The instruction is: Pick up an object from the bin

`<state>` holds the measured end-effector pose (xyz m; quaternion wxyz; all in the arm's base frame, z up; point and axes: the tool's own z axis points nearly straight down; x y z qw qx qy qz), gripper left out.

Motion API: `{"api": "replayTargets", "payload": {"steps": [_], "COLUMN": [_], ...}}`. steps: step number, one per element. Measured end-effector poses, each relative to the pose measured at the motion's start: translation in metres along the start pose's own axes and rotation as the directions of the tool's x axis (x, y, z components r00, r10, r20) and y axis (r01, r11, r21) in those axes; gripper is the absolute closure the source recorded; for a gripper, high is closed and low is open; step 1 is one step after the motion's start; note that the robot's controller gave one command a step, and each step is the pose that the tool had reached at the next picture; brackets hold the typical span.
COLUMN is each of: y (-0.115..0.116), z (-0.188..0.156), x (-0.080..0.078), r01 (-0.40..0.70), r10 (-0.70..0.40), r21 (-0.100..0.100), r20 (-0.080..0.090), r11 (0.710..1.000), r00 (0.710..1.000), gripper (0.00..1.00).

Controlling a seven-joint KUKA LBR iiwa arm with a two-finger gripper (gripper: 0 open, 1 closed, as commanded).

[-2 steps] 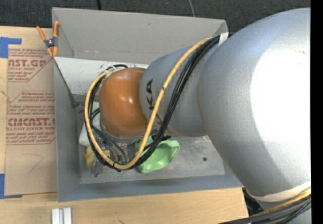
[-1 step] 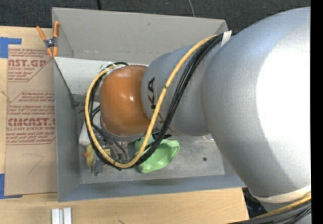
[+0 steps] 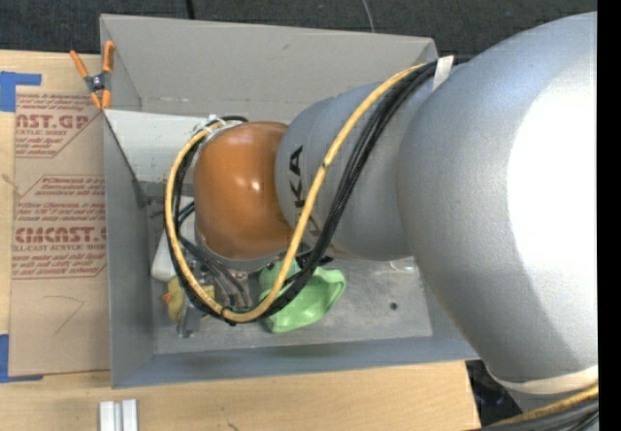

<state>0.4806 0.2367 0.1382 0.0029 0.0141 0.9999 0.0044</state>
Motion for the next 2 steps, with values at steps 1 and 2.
{"api": "replayTargets", "payload": {"steps": [1,2], "y": [0.0,0.001], "z": [-0.013,-0.024], "x": [0.0,-0.001], "r01": [0.0,0.0], "r10": [0.0,0.0], "r21": [-0.001,-0.002], "r20": [0.002,0.004], "r11": [1.0,1.0], "r00": [1.0,1.0], "gripper": [1.0,1.0]}}
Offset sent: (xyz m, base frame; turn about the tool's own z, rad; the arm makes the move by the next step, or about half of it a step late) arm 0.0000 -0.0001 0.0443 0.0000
